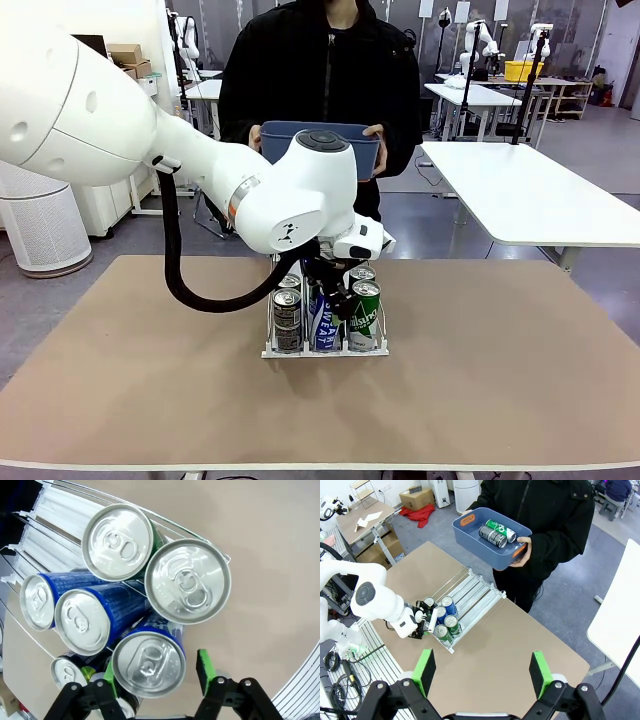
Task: Fill the beverage cans into the dispenser.
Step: Place the picked Ionic drink in the line of the Automatic Can Dispenser with the same cans.
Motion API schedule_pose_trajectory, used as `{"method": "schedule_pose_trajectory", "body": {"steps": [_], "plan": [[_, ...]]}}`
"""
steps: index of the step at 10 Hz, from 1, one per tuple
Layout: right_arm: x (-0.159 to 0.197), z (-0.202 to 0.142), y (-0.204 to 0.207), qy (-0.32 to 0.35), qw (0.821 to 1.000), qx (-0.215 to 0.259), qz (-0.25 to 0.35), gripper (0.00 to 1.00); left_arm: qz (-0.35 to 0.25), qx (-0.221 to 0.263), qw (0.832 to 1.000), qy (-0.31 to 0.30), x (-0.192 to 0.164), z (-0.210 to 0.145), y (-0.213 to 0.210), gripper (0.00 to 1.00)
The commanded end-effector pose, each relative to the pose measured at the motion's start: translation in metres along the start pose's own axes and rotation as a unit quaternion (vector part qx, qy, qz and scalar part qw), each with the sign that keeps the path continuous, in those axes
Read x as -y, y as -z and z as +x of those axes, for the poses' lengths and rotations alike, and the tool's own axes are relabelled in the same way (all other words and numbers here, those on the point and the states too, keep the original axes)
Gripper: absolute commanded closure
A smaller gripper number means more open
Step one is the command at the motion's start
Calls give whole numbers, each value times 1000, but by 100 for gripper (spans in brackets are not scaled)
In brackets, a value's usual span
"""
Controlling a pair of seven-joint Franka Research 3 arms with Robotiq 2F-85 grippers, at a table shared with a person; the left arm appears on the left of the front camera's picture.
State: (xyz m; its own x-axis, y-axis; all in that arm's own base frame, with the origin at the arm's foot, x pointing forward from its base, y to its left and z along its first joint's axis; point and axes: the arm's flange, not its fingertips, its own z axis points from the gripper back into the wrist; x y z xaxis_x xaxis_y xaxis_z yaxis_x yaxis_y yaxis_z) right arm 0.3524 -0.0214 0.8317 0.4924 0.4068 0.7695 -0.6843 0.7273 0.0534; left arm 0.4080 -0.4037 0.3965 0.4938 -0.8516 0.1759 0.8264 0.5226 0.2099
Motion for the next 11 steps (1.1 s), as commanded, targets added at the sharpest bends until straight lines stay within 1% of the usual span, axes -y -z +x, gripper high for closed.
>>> {"method": "schedule_pose_trajectory", "body": {"steps": [1,2,3,6,7,8,9,11], "plan": [[-1,0,2,3,1000,3,2,0,25,-4,999,-24,-1,-4,-19,4],[-1,0,2,3,1000,3,2,0,31,1,999,-38,-1,-4,-27,9],[-1,0,2,3,1000,3,2,0,32,4,999,-43,-1,-4,-34,0],[-1,0,2,3,1000,3,2,0,26,10,999,-46,8,-3,-51,0],[-1,0,2,3,1000,3,2,0,24,13,999,-34,11,-1,-57,0],[-1,0,2,3,1000,3,2,0,22,3,1000,5,13,2,-59,0],[-1,0,2,3,1000,3,2,0,27,16,999,-30,5,-1,-52,0],[-1,0,2,3,1000,3,2,0,27,16,999,-30,5,-1,-52,0]]}}
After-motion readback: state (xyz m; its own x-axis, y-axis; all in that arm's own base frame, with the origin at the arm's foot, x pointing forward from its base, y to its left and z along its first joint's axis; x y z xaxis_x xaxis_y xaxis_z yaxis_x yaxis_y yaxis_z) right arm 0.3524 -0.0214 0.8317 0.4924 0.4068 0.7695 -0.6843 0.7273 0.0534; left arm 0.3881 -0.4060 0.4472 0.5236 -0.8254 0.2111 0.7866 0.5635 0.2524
